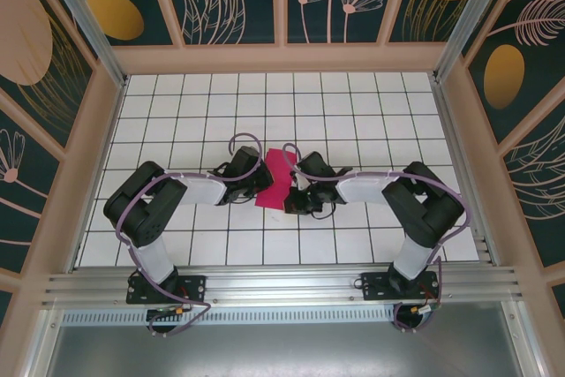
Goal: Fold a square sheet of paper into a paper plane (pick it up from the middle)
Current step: Fold the triangle a second time at the center of the table.
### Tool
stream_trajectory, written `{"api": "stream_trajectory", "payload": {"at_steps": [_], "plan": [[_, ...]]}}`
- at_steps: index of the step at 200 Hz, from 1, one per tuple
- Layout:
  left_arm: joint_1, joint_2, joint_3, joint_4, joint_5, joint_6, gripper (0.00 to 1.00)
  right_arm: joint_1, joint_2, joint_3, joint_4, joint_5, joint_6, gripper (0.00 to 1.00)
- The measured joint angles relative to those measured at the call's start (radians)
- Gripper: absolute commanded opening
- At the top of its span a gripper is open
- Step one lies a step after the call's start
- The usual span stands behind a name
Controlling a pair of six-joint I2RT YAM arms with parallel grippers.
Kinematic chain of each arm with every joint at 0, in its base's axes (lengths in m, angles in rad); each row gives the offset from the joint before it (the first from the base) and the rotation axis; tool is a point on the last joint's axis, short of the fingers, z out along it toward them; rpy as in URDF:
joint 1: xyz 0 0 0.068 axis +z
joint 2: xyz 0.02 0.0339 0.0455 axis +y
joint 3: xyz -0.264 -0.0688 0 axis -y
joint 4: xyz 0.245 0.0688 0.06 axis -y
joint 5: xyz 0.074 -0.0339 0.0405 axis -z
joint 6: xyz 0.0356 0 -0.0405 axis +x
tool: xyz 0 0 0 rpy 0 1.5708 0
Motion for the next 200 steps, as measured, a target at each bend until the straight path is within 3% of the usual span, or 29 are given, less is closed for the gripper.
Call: {"api": "stream_trajectory", "payload": {"at_steps": [68, 132, 175, 200], "plan": [[0.0, 0.0, 0.003, -0.003, 0.001, 0.0, 0.0, 0.0, -0.049, 0.052, -0.014, -0.003, 0.008, 0.02], [0.0, 0.0, 0.008, -0.011, 0.009, 0.019, 0.0, -0.028, 0.08, 0.062, 0.062, -0.027, 0.011, 0.0], [0.0, -0.024, 0.015, -0.069, 0.008, 0.044, 0.13, -0.029, 0.082, 0.055, 0.078, -0.04, 0.011, 0.0], [0.0, -0.083, 0.015, -0.117, 0.01, 0.061, 0.13, -0.029, 0.084, 0.055, 0.084, -0.045, 0.011, 0.0]]}}
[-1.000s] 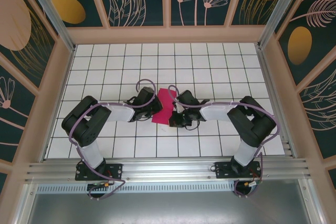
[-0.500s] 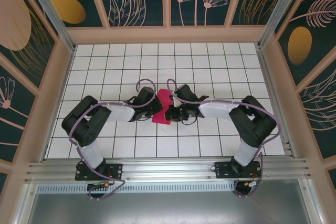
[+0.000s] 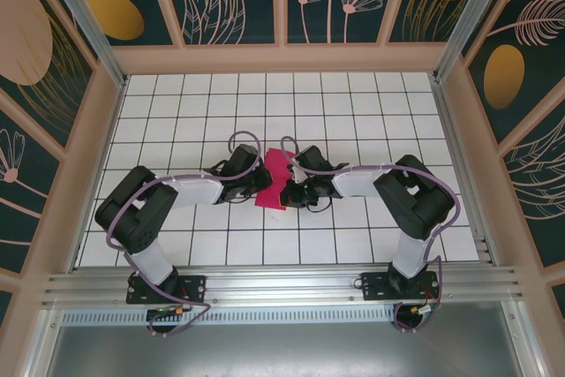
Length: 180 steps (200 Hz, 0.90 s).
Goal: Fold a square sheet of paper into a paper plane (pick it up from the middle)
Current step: Fold the triangle a second time at the center of the table.
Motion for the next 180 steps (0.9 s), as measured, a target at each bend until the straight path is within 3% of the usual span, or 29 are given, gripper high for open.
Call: {"api": "stream_trajectory", "payload": {"at_steps": [49, 148, 180], "plan": [[0.0, -0.074, -0.029, 0.045, 0.081, 0.0, 0.0, 0.0, 0.002, 0.0, 0.005, -0.001, 0.0, 0.0], [0.0, 0.042, -0.064, 0.117, 0.254, -0.02, 0.0, 0.0, 0.003, 0.0, 0.006, -0.001, 0.008, 0.0], [0.0, 0.055, -0.068, 0.122, 0.248, -0.019, 0.0, 0.0, 0.004, 0.0, 0.006, -0.001, 0.009, 0.0]]}}
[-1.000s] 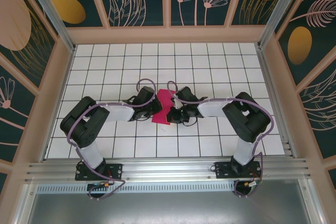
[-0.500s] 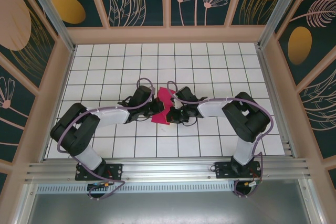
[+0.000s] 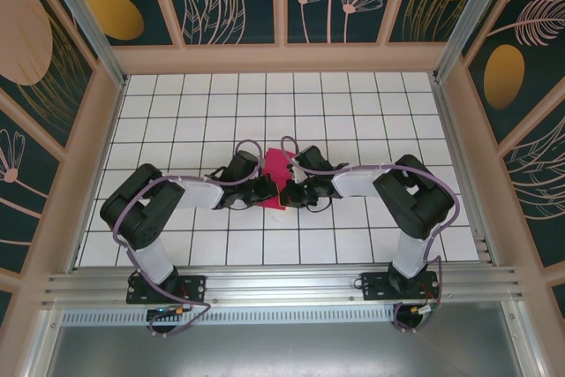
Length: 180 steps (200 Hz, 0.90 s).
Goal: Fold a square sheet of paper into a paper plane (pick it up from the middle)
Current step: Fold the triangle a second time at the center of the table.
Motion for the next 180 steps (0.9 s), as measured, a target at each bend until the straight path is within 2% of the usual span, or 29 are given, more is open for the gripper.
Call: {"api": "stream_trajectory", "payload": {"at_steps": [42, 85, 180], "plan": [[-0.016, -0.01, -0.023, 0.033, -0.063, -0.032, 0.0, 0.0, 0.001, 0.0, 0.0, 0.001, -0.001, 0.0], [-0.015, -0.011, 0.007, -0.017, -0.126, -0.026, 0.0, 0.0, 0.002, 0.0, 0.003, 0.003, -0.019, 0.0], [0.049, -0.001, 0.028, -0.028, -0.153, 0.002, 0.01, 0.0, 0.002, 0.0, 0.004, 0.005, -0.027, 0.0]]}}
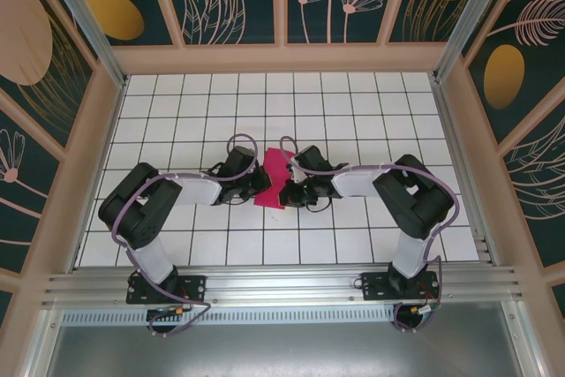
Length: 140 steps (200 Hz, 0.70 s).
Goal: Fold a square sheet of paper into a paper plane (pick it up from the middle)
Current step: Fold the triangle a second time at the center of the table.
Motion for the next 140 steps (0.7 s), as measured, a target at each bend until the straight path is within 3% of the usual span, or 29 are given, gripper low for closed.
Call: {"api": "stream_trajectory", "payload": {"at_steps": [52, 105, 140], "plan": [[0.041, 0.016, 0.036, -0.031, -0.027, 0.016, 0.02, 0.0, 0.0, 0.001, 0.0, 0.0, 0.0, 0.0], [0.079, 0.01, 0.07, -0.098, -0.148, 0.035, 0.04, 0.003, 0.007, 0.031, -0.044, 0.002, -0.005, 0.0], [0.088, -0.067, 0.071, -0.148, -0.174, 0.056, 0.07, 0.004, 0.013, 0.078, -0.09, 0.004, -0.018, 0.15]]}}
